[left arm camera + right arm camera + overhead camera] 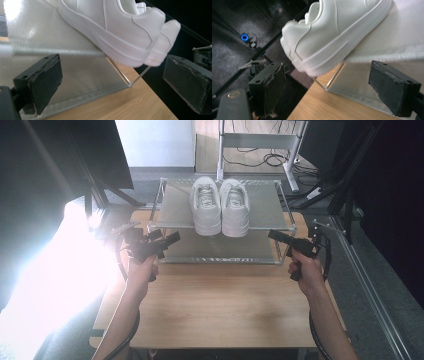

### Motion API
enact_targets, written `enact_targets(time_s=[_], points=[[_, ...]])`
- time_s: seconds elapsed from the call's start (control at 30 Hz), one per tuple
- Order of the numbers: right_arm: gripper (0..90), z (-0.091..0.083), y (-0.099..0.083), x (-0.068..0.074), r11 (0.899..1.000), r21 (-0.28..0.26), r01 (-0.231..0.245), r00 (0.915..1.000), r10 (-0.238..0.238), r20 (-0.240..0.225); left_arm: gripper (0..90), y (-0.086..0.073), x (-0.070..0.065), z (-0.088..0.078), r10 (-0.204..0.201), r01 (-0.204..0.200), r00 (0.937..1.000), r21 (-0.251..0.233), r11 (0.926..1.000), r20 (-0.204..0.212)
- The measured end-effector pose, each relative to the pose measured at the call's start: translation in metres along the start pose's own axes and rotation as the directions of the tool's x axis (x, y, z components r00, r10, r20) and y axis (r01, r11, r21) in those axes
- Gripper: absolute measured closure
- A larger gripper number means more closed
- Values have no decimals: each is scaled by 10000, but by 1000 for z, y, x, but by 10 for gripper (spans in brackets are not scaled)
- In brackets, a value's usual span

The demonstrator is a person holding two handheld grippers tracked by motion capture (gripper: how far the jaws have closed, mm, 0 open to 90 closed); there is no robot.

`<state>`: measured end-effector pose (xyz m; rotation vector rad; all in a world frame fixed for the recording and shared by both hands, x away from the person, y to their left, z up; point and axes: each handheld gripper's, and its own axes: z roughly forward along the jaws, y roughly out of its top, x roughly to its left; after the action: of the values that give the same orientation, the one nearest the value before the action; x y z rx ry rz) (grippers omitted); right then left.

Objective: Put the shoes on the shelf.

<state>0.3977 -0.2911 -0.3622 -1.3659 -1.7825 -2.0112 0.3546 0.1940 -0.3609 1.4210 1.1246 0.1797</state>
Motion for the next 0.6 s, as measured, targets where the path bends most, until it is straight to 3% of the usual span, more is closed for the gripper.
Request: enact_targets(time_s=[0.13,0.43,0.6], points=[[105,-14,-10,-2,9996,182,203,9996,-207,195,18,-14,3,-11,242,-240,9996,100,9997,-162],[24,-42,-32,-11,9978,470,475,9948,-515,882,22,-44,13,-34,358,-347,9984,270,9990,-427],[20,-56,-46,-15,9960,702,552,9893,-641,1308,22,-60,14,-43,777,-740,9947,556,9957,-679]])
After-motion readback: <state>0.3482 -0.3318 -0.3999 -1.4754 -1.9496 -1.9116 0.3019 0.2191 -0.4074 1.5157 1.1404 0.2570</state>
